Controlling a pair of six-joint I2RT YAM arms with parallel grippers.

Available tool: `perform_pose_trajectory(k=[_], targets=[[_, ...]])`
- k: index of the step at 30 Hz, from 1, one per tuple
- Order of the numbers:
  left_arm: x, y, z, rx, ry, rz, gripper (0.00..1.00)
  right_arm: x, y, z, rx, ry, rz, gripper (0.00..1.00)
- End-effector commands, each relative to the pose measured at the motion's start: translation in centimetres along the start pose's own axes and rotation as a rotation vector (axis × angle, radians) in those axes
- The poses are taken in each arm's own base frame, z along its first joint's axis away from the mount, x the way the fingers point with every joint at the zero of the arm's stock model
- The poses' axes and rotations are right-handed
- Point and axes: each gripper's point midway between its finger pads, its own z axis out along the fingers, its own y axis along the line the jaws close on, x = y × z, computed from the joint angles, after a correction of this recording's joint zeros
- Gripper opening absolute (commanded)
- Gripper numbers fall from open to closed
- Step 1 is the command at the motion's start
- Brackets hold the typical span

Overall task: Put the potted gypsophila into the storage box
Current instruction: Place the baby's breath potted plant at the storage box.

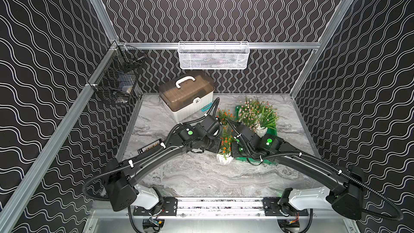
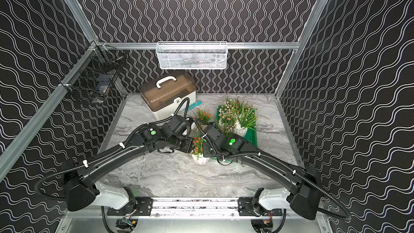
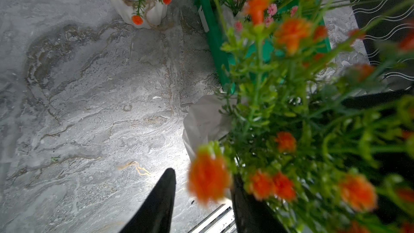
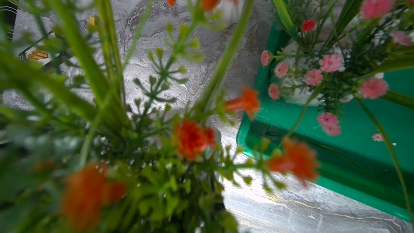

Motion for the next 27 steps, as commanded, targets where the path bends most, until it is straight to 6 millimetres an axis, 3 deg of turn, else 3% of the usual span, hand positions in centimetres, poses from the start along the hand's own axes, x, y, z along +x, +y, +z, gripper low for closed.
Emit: perform_pose_trajectory(k=[1, 8, 14, 17, 20, 27], targets=[[-0.1, 0.8, -0.8, -0.033, -0.021, 0.020, 0.51, -1.5, 0.5, -0.3, -0.027, -0.060, 0.040, 0.00], [1.0, 4.0, -2.9, -0.058, -0.027, -0.006, 0.55, -1.8, 0.2, -0.6, -0.029, -0.061, 0.048, 0.00], [1.5, 7.1, -7.0, -0.006, -0.138, -0.085, 0.52, -1.8, -0.4, -1.6, -0.033, -0.069, 0.059, 0.00], [1.6, 7.3, -8.5, 0.047, -0.235, -0.077, 0.49, -2.0, -0.5, -2.8, -0.057, -0.090, 0.065, 0.00], [1.8, 7.3, -9.1, 0.086, -0.345, -0.048, 0.45, -1.1, -1.6, -3.4, -0.056, -0.106, 0.056, 0.00], [2.0, 7.9, -12.0, 0.087, -0.492, -0.033, 0.46, 0.0, -4.8, -5.7, -0.046, -0.128, 0.096, 0.00]])
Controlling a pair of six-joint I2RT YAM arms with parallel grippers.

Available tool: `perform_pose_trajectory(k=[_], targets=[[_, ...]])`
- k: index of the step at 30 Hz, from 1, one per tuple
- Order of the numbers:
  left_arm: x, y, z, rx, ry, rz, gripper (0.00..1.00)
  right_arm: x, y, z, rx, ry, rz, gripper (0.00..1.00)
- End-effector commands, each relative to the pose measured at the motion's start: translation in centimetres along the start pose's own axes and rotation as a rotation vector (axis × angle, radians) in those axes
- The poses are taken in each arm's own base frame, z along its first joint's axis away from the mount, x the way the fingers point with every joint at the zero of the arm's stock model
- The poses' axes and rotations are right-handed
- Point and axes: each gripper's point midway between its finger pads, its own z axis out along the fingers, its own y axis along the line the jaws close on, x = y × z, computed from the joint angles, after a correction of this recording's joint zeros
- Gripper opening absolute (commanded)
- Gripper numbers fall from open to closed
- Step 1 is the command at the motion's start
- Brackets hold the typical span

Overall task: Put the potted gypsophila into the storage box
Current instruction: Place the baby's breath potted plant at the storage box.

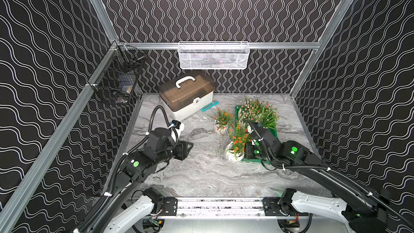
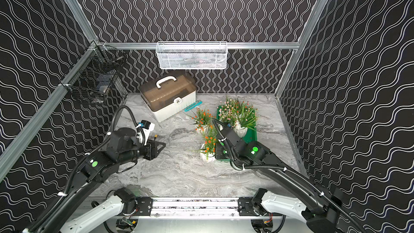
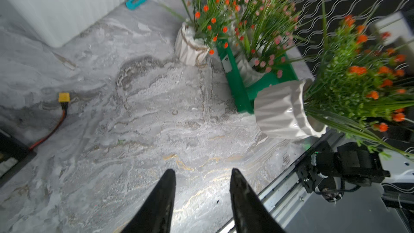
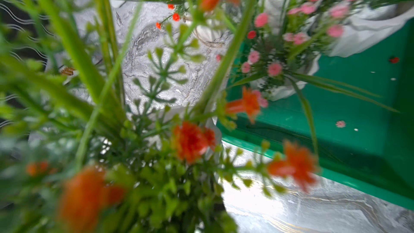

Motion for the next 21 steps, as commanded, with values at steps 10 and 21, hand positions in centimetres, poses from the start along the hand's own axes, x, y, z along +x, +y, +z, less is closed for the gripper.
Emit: perform_pose_trajectory(k=[10, 21], targets=[[1.3, -0.7, 0.0, 0.081, -0.014, 0.021, 0.49, -0.2, -7.1, -4.0, 0.123, -0.063, 0.200, 0.00], [2.2, -2.1, 0.7, 0.176, 0.034, 0.037, 0.51, -1.5, -12.5, -4.9, 0.377, -0.176, 0.284, 0.00]])
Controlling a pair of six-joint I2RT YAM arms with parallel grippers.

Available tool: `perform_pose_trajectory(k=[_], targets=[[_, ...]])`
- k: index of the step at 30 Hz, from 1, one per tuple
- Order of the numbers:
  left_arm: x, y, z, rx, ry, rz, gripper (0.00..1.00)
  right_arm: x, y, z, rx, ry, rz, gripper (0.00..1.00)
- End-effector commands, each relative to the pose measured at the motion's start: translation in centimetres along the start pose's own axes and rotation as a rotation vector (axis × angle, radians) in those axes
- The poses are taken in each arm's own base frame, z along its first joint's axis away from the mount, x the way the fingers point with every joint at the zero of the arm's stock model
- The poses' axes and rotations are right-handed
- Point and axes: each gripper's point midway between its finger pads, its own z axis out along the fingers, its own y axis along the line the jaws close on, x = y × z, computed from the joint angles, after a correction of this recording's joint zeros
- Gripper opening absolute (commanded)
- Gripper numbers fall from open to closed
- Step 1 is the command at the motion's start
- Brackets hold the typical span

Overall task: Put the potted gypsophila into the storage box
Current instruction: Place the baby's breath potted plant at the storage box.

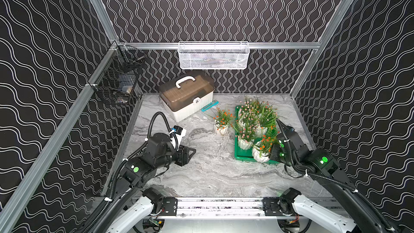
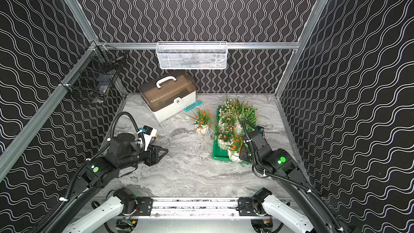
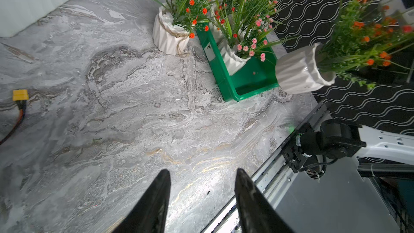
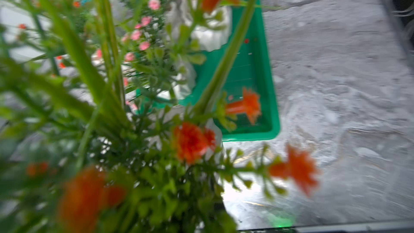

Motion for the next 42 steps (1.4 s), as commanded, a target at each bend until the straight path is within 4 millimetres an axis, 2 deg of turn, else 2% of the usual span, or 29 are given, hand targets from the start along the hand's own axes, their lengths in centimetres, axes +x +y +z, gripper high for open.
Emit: perform_pose_trajectory(k=[1, 6, 14, 21, 25, 34, 42], targets=[[-0.8, -1.4, -0.1, 0.074, -0.033, 0.046, 0.51, -2.0, -0.3, 0.9, 0.040, -0.078, 0.057, 0.00], [-0.9, -2.1, -1.0, 0.107, -0.067, 0.081, 0.51, -3.8, 0.2, 2.4, 0.033, -0.085, 0.102, 0.00], [-0.6, -2.5, -2.1, 0.138, -0.130, 0.118, 0.52, -6.0, -1.1, 6.0, 0.063, -0.049, 0.176, 0.00], [-0.3, -1.6, -1.3, 0.096, -0.088, 0.106, 0.52, -6.0, -3.6, 9.4, 0.073, 0.004, 0.264, 0.00], [-0.3, -1.5, -1.1, 0.090, -0.080, 0.102, 0.52, -5.8, -4.4, 11.1, 0.048, 0.030, 0.312, 0.00], [-0.6, -0.7, -1.2, 0.070, -0.092, 0.083, 0.52, -5.8, -4.8, 13.8, 0.047, 0.043, 0.326, 0.00], [-0.6, -0.4, -0.9, 0.067, -0.089, 0.070, 0.52, -5.9, -5.5, 15.2, 0.070, 0.046, 0.325, 0.00]])
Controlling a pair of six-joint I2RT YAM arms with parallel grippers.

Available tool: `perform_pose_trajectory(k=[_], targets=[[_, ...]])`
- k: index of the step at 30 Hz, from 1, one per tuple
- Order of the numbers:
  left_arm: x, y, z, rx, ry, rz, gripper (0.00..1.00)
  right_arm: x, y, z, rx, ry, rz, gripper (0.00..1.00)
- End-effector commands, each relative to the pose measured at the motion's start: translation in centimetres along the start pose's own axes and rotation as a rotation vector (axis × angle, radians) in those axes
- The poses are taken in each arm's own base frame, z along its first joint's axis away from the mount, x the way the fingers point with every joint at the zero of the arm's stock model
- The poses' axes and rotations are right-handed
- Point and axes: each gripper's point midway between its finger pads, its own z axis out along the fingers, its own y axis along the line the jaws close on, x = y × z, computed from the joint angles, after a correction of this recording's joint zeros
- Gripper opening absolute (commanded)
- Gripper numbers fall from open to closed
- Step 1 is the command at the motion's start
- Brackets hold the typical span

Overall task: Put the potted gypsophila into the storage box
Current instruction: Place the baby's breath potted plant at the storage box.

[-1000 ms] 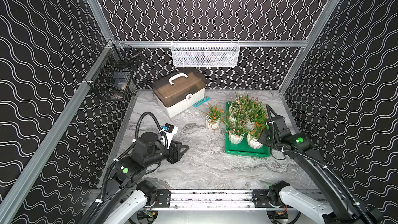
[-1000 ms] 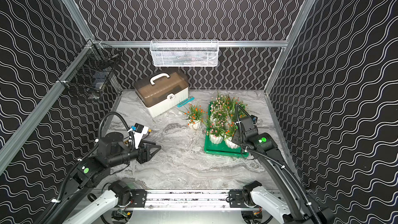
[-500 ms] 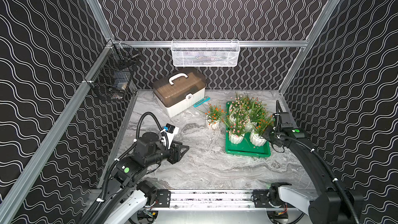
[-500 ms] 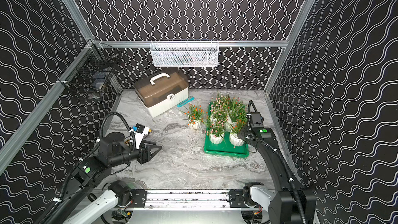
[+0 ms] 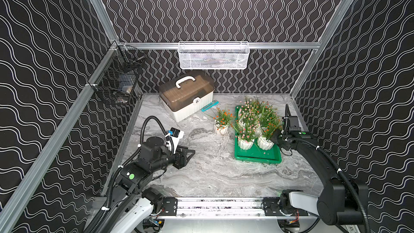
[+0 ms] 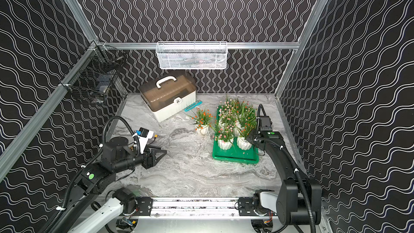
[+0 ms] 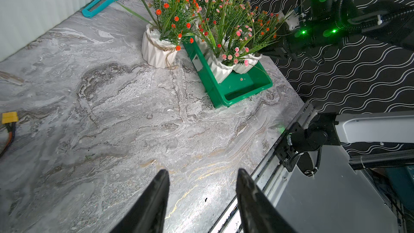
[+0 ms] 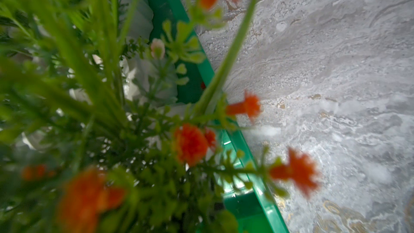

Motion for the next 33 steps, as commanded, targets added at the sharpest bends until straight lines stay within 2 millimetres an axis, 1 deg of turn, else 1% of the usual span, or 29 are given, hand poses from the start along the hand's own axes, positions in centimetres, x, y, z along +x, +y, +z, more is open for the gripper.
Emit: perform_pose_trajectory(k=[1, 6, 10, 18, 21, 25, 26, 29, 33], targets=[[-0.5, -0.2, 0.0, 0.013, -0.019, 0.020, 0.52, -1.4, 0.9, 0.3, -0.042, -0.055, 0.005, 0.00], [-0.6, 0.1, 0.2, 0.014, -0.015, 0.009, 0.52, -1.5, 0.5, 0.9, -0.039, -0.061, 0.006, 0.00], [-0.8, 0.4, 0.3, 0.015, -0.018, -0.007, 0.52, -1.4, 0.6, 1.6, -0.060, -0.057, -0.009, 0.00], [-0.9, 0.8, 0.5, 0.015, -0.019, -0.030, 0.52, -1.9, 0.5, 2.1, -0.066, -0.061, 0.004, 0.00], [-1.0, 0.9, 0.6, 0.015, -0.021, -0.032, 0.52, -2.1, 0.4, 2.3, -0.068, -0.070, 0.006, 0.02], [-0.9, 1.0, 0.6, 0.011, -0.020, -0.035, 0.52, -2.0, 0.6, 2.5, -0.076, -0.051, 0.003, 0.08], [-0.9, 1.1, 0.6, 0.010, -0.019, -0.036, 0.52, -1.9, 0.6, 2.5, -0.075, -0.048, 0.002, 0.10], [-1.0, 1.1, 0.6, 0.008, -0.020, -0.037, 0.52, -1.7, 0.3, 2.4, -0.072, -0.052, 0.003, 0.25], [-0.9, 1.2, 0.7, 0.008, -0.018, -0.040, 0.52, -1.6, 0.3, 1.7, -0.077, -0.056, 0.003, 0.33]])
